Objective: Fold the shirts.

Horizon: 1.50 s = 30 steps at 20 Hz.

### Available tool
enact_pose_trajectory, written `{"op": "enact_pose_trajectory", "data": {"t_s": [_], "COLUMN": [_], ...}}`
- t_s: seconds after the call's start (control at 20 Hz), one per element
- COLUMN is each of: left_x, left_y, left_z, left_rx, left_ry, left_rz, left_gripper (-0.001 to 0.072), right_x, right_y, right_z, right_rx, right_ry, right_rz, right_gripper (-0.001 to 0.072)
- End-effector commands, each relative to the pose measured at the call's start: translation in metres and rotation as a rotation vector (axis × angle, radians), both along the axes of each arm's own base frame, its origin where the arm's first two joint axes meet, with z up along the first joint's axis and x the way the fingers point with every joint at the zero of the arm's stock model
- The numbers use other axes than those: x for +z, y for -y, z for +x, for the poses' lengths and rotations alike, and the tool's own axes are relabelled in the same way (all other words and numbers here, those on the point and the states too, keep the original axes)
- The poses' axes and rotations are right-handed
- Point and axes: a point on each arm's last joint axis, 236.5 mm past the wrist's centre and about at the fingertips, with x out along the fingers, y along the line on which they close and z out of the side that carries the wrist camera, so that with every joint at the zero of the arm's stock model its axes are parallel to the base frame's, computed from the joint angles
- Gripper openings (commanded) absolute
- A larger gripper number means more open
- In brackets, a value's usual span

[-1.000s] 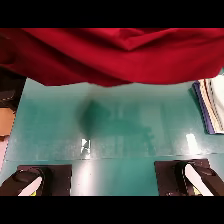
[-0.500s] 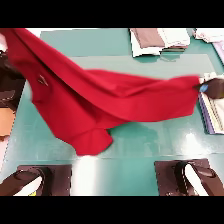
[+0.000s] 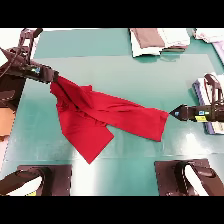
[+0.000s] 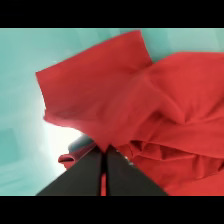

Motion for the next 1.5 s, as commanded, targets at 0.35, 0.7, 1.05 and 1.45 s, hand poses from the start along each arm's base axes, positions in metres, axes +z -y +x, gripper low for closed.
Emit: {"op": "enact_pose_trajectory", "data": {"t_s": [0.35,0.7,1.05,1.45], "left_x": [-0.005,-0.005,0.001,0.050], "left_y": [0.002,0.002,0.011,-0.002], "left_z": [0.005,0.005,0.010,0.010], "left_rx": [0.002,0.003,0.003,0.032], "left_ry": [0.007,0.007,0.032,0.158], "left_rz": [-0.005,-0.006,-0.056,-0.040], "left_gripper": [0.0023,0.0023,0.0023,0.0023], "right_x": [-0.094,-0.132,-0.132,-0.042], "right_y": [0.015,-0.002,-0.032,-0.039], "right_z": [0.046,0.068,0.073,0.107], "right_rx": [-0.037,-0.070,0.024,0.067], "right_ry": [-0.198,-0.254,-0.209,0.101], "right_rz": [0.038,0.171,0.153,0.085], "right_gripper": [0.0497,0.0446,0.0426,0.0016]}}
